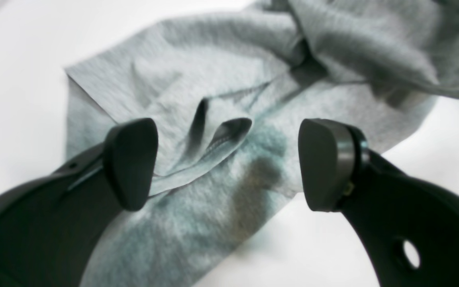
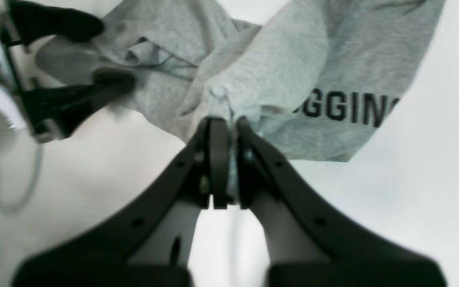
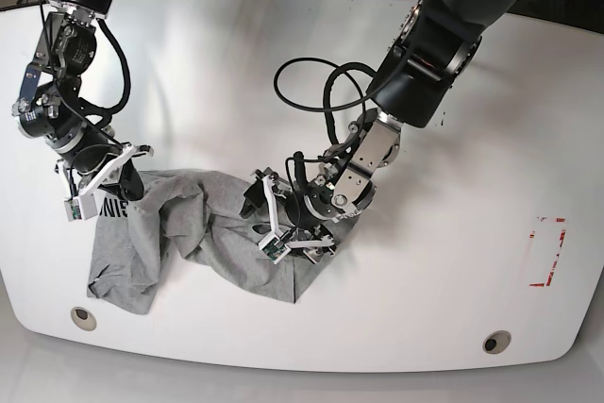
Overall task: Layout the t-shirt on the table in an organized manner, then fold the t-shirt properly
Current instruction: 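Pull the grasped fabric with the left gripper away from the right gripper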
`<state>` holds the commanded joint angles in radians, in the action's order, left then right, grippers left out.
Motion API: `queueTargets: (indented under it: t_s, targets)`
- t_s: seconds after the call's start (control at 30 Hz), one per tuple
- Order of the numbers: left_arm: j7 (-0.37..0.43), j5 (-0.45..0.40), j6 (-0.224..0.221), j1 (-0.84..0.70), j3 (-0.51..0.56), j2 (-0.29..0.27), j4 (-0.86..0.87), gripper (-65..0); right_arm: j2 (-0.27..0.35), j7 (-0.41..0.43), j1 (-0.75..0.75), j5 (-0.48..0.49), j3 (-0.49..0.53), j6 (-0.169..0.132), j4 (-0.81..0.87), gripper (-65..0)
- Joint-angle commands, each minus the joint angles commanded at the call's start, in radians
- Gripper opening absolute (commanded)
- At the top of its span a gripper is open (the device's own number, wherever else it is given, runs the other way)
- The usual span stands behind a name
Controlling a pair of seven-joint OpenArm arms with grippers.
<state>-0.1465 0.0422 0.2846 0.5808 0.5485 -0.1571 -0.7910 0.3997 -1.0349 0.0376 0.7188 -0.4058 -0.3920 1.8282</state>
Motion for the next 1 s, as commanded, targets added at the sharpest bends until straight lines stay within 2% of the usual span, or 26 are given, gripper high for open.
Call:
queueTargets:
  t_s: [0.07,0.13,0.17,0.33,0.5,0.73,1.0]
  targets:
    - [0.028,0.0,-0.002,0.0,0.0,0.0,0.031,-12.2,-0.002,0.0,0.0,0.0,0.0,0.0,0.0,-65.0]
    - [0.048,0.0,-0.028,0.0,0.0,0.0,0.044,-12.2,-0.002,0.0,0.0,0.0,0.0,0.0,0.0,-65.0]
    - [0.061,0.0,-0.066,-0.002,0.002,0.0,0.048,-12.2,-0.002,0.0,0.0,0.0,0.0,0.0,0.0,-65.0]
    - [0.08,0.0,-0.204,-0.005,0.02,0.0,0.057,-12.2,-0.003,0.0,-0.002,0.0,0.0,0.0,0.0,-65.0]
    - [0.081,0.006,-0.281,0.002,0.06,0.0,0.095,-12.2,-0.003,0.0,-0.002,0.0,0.0,0.0,0.0,-65.0]
    - [0.126,0.006,-0.282,0.003,0.061,0.0,0.15,-12.2,-0.003,0.0,-0.002,0.0,0.0,0.0,0.0,-65.0]
    - [0.132,0.006,-0.284,0.005,0.06,0.0,0.201,-12.7,-0.003,0.0,-0.018,0.002,-0.002,0.0,0.005,-65.0]
